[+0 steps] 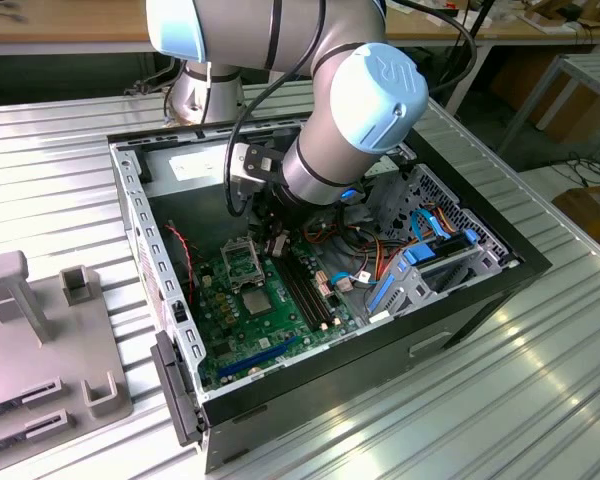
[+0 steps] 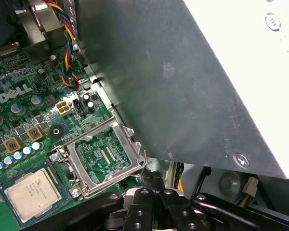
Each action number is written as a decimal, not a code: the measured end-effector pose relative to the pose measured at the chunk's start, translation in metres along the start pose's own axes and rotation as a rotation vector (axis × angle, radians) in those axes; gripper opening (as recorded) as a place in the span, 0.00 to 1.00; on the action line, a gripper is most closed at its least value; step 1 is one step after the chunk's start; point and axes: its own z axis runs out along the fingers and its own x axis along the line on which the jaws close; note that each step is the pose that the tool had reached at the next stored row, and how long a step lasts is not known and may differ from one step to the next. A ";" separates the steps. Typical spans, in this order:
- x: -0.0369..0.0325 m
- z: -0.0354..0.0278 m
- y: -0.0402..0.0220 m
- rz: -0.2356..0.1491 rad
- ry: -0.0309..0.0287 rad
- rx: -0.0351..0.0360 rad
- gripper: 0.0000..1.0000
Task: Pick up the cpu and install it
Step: 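Close the cpu cover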
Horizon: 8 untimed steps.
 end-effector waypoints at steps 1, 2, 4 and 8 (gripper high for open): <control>0.0000 0.0000 0.0000 0.000 0.0000 0.0001 0.11; 0.0000 0.0000 0.0000 0.000 0.0001 0.0001 0.11; 0.0000 0.0000 0.0000 0.000 0.0002 0.0002 0.11; 0.0000 0.0000 0.0000 0.000 0.0015 0.0009 0.11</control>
